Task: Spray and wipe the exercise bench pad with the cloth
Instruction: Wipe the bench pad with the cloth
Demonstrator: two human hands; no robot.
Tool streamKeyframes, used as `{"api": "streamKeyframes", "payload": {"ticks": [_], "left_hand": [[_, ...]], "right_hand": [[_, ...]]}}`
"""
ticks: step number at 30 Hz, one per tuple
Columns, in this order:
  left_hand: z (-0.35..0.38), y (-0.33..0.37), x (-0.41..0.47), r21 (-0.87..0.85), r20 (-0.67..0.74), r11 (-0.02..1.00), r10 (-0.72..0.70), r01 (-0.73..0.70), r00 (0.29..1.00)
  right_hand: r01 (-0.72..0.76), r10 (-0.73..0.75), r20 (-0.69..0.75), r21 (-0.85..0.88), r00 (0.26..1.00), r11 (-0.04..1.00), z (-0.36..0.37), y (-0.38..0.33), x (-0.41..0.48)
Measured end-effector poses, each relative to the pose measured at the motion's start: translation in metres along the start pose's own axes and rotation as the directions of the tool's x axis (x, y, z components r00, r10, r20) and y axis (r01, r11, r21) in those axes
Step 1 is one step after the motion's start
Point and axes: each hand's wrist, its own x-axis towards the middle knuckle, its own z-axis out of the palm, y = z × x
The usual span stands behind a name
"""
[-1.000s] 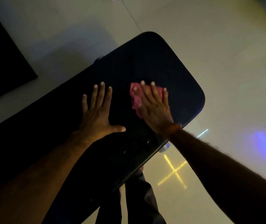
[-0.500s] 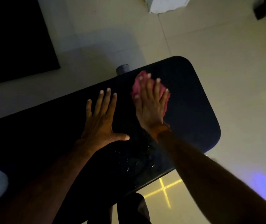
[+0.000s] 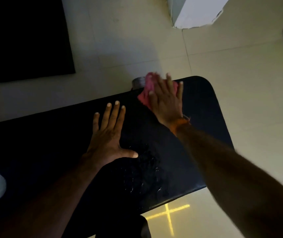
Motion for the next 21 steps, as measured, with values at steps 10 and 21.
{"api": "streamKeyframes", "payload": {"ticks": [10, 21], "left_hand": [[0.003, -0.011, -0.028, -0.082, -0.031, 0.993, -0.086, 0.083, 0.996], [0.016, -0.013, -0.062, -0.015, 0.034, 0.999, -0.036, 0.037, 0.999]], "right_hand": [[0.156, -0.157, -0.034, -0.033, 0.987, 0.987, 0.011, -0.022, -0.027], [0.136, -0.136, 0.019, -0.02, 0.991, 0.99, 0.024, -0.033, -0.099]]}}
